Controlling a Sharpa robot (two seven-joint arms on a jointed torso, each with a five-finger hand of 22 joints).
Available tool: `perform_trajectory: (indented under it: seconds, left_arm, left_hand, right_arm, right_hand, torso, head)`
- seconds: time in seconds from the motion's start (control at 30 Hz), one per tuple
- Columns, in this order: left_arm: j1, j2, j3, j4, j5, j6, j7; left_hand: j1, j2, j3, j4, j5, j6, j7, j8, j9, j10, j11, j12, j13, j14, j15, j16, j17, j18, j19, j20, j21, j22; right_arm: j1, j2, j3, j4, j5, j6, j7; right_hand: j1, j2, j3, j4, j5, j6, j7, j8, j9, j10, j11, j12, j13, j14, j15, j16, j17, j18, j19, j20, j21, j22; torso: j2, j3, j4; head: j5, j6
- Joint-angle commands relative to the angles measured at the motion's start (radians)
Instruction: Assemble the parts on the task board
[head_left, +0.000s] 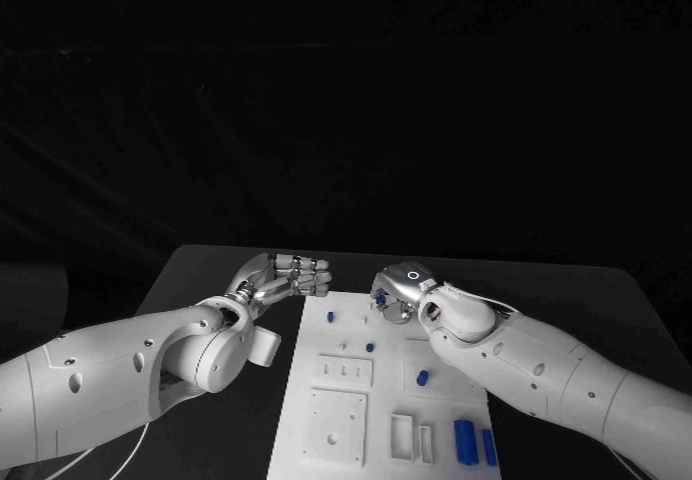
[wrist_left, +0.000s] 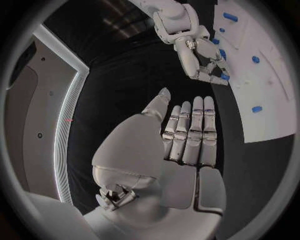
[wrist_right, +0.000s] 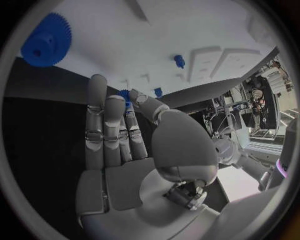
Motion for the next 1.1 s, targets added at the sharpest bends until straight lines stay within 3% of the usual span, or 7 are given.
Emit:
perform_trajectory:
  seconds: [0.03,0.2,0.33,0.7,1.1]
  left_arm:
    - [0.003,0.005,0.001,-0.002,-0.003,0.014,0.005]
    - [0.004,0.011,0.001,-0.006,-0.003,0.015,0.005]
    - [0.005,0.015,0.001,-0.009,-0.003,0.015,0.005]
    - [0.01,0.02,0.002,-0.012,-0.003,0.016,0.005]
    - [0.019,0.022,0.002,-0.01,-0.004,0.017,0.003]
  left_hand:
    - [0.0,0.003,-0.006,0.002,0.006,-0.008,0.002,-0.005,-0.001,-0.008,0.002,-0.001,0.001,-0.003,-0.001,-0.004,0.0,-0.004,0.004,0.003,0.005,-0.001]
    - [0.0,0.003,-0.006,0.002,0.006,-0.008,0.002,-0.005,-0.001,-0.008,0.002,-0.001,0.001,-0.003,-0.001,-0.004,0.0,-0.004,0.004,0.003,0.005,-0.001]
    - [0.0,0.003,-0.006,0.002,0.006,-0.008,0.002,-0.005,-0.001,-0.008,0.002,-0.001,0.001,-0.003,-0.001,-0.004,0.0,-0.004,0.004,0.003,0.005,-0.001]
    - [0.0,0.003,-0.006,0.002,0.006,-0.008,0.002,-0.005,-0.001,-0.008,0.002,-0.001,0.001,-0.003,-0.001,-0.004,0.0,-0.004,0.004,0.003,0.005,-0.001]
    - [0.0,0.003,-0.006,0.002,0.006,-0.008,0.002,-0.005,-0.001,-0.008,0.002,-0.001,0.001,-0.003,-0.001,-0.004,0.0,-0.004,0.004,0.003,0.005,-0.001]
  right_arm:
    - [0.001,0.016,0.0,-0.013,-0.001,0.014,-0.004]
    - [0.001,0.034,0.001,-0.027,-0.007,0.012,-0.005]
    - [0.001,0.045,0.001,-0.039,-0.013,0.013,-0.006]
    - [0.001,0.064,0.0,-0.065,-0.026,0.016,-0.008]
    - [0.001,0.079,0.0,-0.084,-0.036,0.012,-0.013]
  right_hand:
    - [-0.003,0.011,-0.007,0.001,0.005,0.003,-0.001,-0.001,0.001,0.009,-0.007,0.004,0.001,0.0,-0.006,0.001,0.002,0.016,0.002,-0.008,-0.006,0.002]
    - [-0.004,0.011,-0.006,0.001,0.007,0.002,0.0,-0.001,0.001,0.007,-0.006,0.004,0.001,0.0,-0.006,0.001,0.002,0.016,0.003,-0.008,-0.008,0.004]
    - [-0.005,0.01,-0.005,0.001,0.009,0.001,0.0,-0.001,0.001,0.006,-0.006,0.004,0.001,0.0,-0.006,0.0,0.002,0.016,0.003,-0.008,-0.009,0.005]
    - [-0.006,0.01,-0.007,0.001,0.007,0.0,0.0,-0.001,0.001,0.003,-0.006,0.004,0.001,0.0,-0.006,0.0,0.003,0.016,0.005,-0.007,-0.015,0.01]
    - [-0.008,0.01,-0.008,0.002,0.006,-0.001,0.0,-0.001,0.001,0.002,-0.005,0.004,0.001,0.0,-0.006,0.0,0.003,0.015,0.007,-0.007,-0.019,0.014]
  torso:
    - [0.002,0.0009,0.0005]
    - [0.002,0.0007,0.0025]
    - [0.003,-0.0025,0.0063]
    - [0.006,0.0002,0.0017]
    - [0.011,-0.0005,0.0046]
  head:
    - [0.002,0.001]
    - [0.003,0.0]
    - [0.003,0.001]
    - [0.008,0.0]
    - [0.006,-0.002]
